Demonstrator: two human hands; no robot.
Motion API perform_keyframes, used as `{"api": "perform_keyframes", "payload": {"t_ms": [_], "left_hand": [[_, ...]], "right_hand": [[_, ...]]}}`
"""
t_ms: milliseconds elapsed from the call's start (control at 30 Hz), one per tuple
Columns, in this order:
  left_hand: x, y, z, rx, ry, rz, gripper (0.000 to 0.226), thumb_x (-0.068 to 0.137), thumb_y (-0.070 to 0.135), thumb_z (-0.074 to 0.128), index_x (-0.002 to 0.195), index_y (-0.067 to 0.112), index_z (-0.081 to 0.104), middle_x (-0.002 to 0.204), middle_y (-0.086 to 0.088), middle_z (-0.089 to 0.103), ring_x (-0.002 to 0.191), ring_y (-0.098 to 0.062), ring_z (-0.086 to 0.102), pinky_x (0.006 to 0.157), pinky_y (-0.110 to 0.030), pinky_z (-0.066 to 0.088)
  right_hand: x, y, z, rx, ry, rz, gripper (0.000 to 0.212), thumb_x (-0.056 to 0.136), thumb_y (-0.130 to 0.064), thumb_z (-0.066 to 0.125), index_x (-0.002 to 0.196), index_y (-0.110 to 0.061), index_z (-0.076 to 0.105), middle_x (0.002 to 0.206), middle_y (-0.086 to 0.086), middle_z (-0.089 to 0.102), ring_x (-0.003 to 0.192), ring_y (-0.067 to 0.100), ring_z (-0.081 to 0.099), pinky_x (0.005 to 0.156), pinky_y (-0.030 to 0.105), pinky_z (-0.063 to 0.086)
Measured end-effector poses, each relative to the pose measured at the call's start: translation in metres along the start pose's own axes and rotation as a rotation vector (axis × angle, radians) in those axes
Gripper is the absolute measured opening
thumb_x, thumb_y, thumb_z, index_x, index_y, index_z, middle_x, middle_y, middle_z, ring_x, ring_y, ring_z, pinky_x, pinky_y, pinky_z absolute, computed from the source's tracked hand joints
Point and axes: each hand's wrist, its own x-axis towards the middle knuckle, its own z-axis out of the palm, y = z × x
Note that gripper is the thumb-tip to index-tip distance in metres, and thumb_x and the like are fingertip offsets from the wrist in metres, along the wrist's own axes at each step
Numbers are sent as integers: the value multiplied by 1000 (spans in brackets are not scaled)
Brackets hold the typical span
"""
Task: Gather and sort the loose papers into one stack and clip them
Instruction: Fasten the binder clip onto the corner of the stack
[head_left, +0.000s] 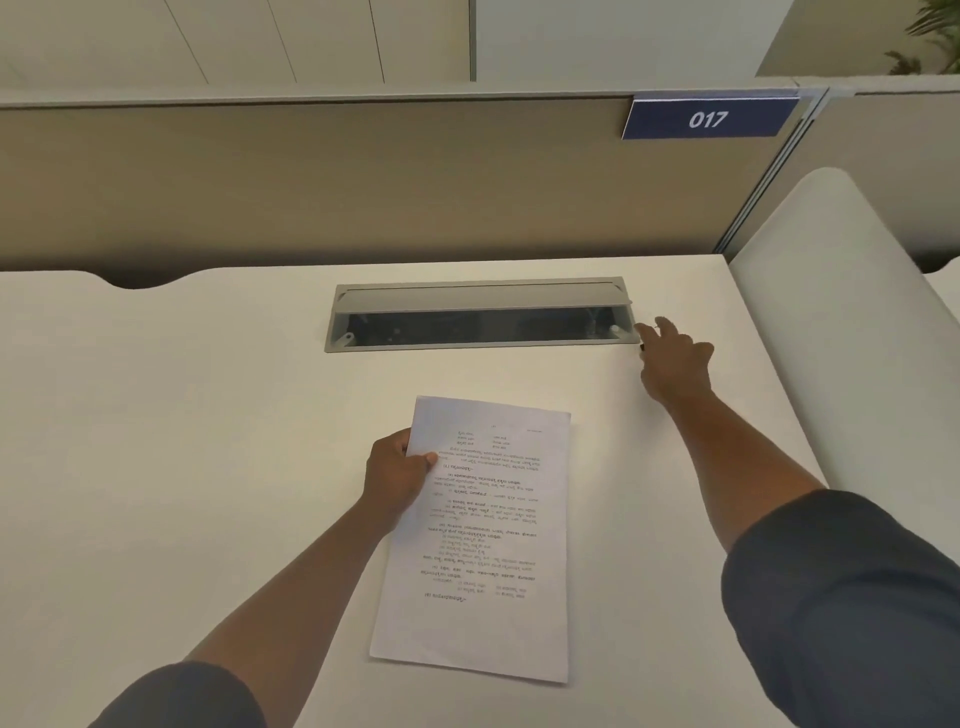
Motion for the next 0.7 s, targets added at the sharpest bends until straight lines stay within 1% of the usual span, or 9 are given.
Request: {"api": "perform_keyframes", "payload": {"t_ms": [100,200,267,367,433,500,533,600,700], "left_hand": [[2,-2,0,-10,-4,-8,20,89,7,60,89,26,66,93,-2,73,85,-28,70,80,-43,58],[3,-2,0,-22,4,-18,18,89,7,61,94,24,66,93,-1,72,86,-27,70,79,-41,57],[2,-2,0,-14,1,-14,20,89,7,60,88,27,66,91,1,72,85,-27,70,80,-42,58],[-1,-1,-1,-23,-6,-9,25,89,7,60,82,31,65,90,3,72,84,-25,70,80,-41,58],[-4,-1,-2,-40,-8,-3,24,89,6,60,85,30,65,90,4,72,83,-24,70,77,-39,58],[-8,0,-3,-46,-9,6,24,90,6,60,83,28,64,87,5,71,79,-22,69,70,-32,56],[-10,1,-4,-51,-10,6,24,90,6,61,81,28,64,85,5,71,78,-22,68,68,-31,55],[-12,0,-7,-65,-19,-14,21,89,6,63,80,25,65,86,2,72,79,-24,70,71,-34,57],[-17,-1,-14,-98,-56,-47,15,88,7,64,82,20,68,88,-3,75,80,-27,72,72,-39,59]], "right_hand": [[7,3,4,-15,50,-33,46,92,-3,50,136,-15,46,140,14,45,106,37,56,88,42,37],[11,5,6,-20,83,-59,36,89,2,53,123,-8,56,118,18,58,98,38,58,85,42,39],[11,5,6,2,88,-70,31,86,5,54,114,-7,59,105,16,61,94,37,60,83,40,39],[7,5,4,120,79,-53,24,88,2,54,109,-7,61,103,16,64,94,36,61,84,40,41],[2,2,-2,298,64,9,22,90,-2,54,109,-8,64,104,15,68,95,34,62,84,39,47],[-2,-2,-9,545,39,121,20,87,-7,58,104,-10,68,100,12,71,87,27,62,74,29,50],[-5,-3,-14,654,36,166,17,84,-10,63,99,-10,70,98,11,72,82,22,61,67,21,47],[-13,-9,-25,756,45,174,12,80,-13,70,90,-8,74,93,11,73,76,14,57,58,1,36],[-36,-24,-46,878,45,142,6,78,-11,71,81,-7,74,80,10,72,76,12,61,59,-5,34]]}}
